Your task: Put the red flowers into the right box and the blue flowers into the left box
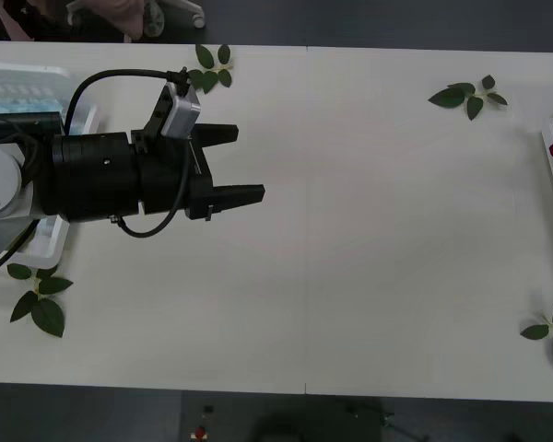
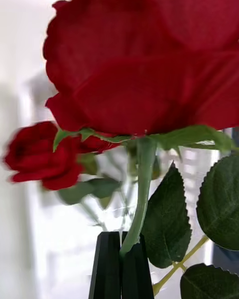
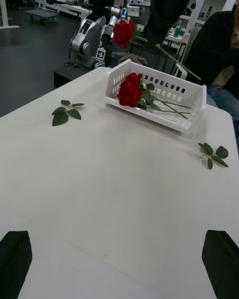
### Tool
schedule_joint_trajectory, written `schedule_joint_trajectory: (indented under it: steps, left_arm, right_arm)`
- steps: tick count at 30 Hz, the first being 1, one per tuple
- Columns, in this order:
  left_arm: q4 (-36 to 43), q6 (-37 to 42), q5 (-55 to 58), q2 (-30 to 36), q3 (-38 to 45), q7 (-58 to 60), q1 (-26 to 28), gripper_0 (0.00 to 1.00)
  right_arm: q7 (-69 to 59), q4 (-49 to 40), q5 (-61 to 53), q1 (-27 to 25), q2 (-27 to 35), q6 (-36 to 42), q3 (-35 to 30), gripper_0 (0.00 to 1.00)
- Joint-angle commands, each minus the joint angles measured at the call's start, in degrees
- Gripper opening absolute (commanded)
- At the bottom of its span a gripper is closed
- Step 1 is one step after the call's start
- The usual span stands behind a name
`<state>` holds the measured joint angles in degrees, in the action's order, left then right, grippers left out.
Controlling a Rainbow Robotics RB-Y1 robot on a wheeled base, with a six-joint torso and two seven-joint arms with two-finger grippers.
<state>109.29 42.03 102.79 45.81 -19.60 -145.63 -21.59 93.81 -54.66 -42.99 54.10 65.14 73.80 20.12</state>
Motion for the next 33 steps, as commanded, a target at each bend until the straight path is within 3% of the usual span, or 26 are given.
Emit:
schedule_joint_trajectory:
  steps: [1, 9, 16, 17, 18, 19, 20, 21, 23, 28, 33]
  left_arm:
    - [1.9, -0.3, 0.3, 1.0, -0.1, -1.2, -0.9, 1.0]
    - [1.9, -0.3, 0.3, 1.0, -0.1, -1.2, -0.9, 1.0]
    - [1.9, -0.3, 0.3, 1.0, -0.1, -1.2, -0.9, 1.0]
    - [1.9, -0.3, 0.3, 1.0, -0.1, -1.2, -0.9, 1.0]
    - [1.9, -0.3, 0.3, 1.0, -0.1, -1.2, -0.9, 1.0]
    - [1.9, -0.3, 0.3, 1.0, -0.1, -1.2, -0.9, 1.0]
    - [1.9, -0.3, 0.3, 1.0, -0.1, -1.2, -0.9, 1.0]
    - [1.9, -0.3, 0.3, 1.0, -0.1, -1.2, -0.9, 1.0]
    - [1.9, -0.3, 0.3, 1.0, -0.1, -1.2, -0.9, 1.0]
    - [1.9, -0.3, 0.3, 1.0, -0.1, -1.2, -0.9, 1.0]
    - [1.9, -0.3, 0.3, 1.0, -0.1, -1.2, -0.9, 1.0]
  right_arm:
    - [5.9, 7.1, 0.8, 1.5, -1.0, -7.4, 0.8, 0.0]
    - [5.2, 18.4, 4.0, 1.6, -4.0, -24.1, 8.6, 0.0]
    - [5.1, 24.5, 4.1, 1.5, -5.5, -29.3, 9.1, 0.0]
    - [5.3, 25.0, 4.1, 1.5, -5.5, -29.7, 9.1, 0.08]
    - [5.4, 25.4, 3.8, 1.5, -5.5, -29.8, 9.1, 0.25]
    - [5.4, 25.6, 3.7, 1.5, -5.4, -29.9, 9.1, 0.35]
    - [5.5, 25.7, 3.4, 1.5, -5.4, -30.1, 9.1, 0.54]
    - [5.8, 25.8, 2.8, 1.5, -5.3, -30.3, 9.1, 0.67]
    - [6.2, 25.9, 1.0, 1.5, -5.2, -30.2, 9.1, 0.77]
    - [10.4, 25.5, -4.6, 1.6, -5.1, -29.1, 8.9, 0.83]
    - [21.1, 19.7, -16.0, 1.5, -4.0, -20.8, 5.1, 0.86]
